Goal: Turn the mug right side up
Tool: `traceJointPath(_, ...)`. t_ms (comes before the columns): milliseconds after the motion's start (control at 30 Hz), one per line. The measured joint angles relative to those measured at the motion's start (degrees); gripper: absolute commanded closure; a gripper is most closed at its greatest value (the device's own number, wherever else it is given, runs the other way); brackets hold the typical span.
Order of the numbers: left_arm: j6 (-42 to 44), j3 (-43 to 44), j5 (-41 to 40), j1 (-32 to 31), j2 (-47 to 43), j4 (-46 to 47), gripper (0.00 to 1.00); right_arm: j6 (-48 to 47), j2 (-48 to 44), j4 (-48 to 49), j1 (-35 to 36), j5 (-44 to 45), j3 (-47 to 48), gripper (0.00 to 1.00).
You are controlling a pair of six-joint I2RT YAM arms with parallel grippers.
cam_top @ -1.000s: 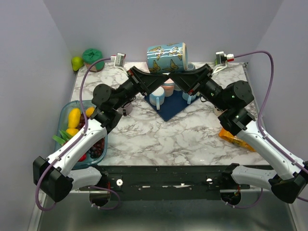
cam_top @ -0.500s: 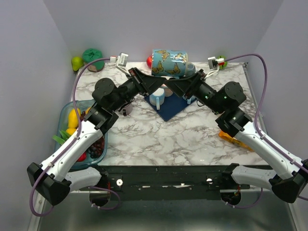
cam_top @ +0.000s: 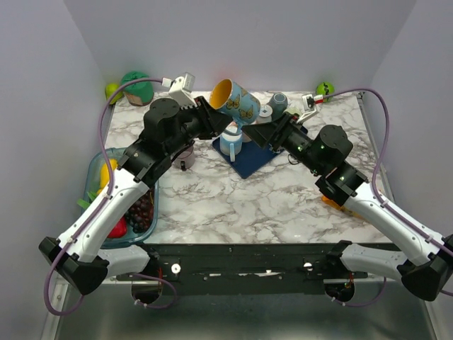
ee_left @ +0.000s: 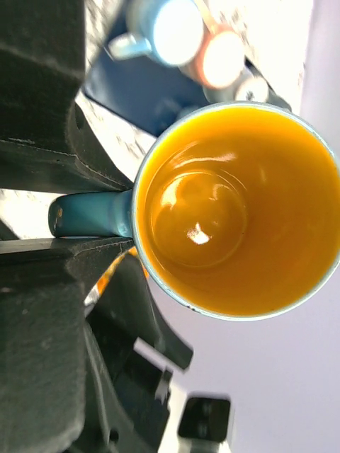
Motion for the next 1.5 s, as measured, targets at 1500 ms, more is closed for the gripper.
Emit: traceJointPath(1500, 14.6, -21.1, -28.4, 0.0, 16.3, -3.3, 1.0, 3.2, 1.7, -32.9, -0.3, 21.1, -0.1, 0.21)
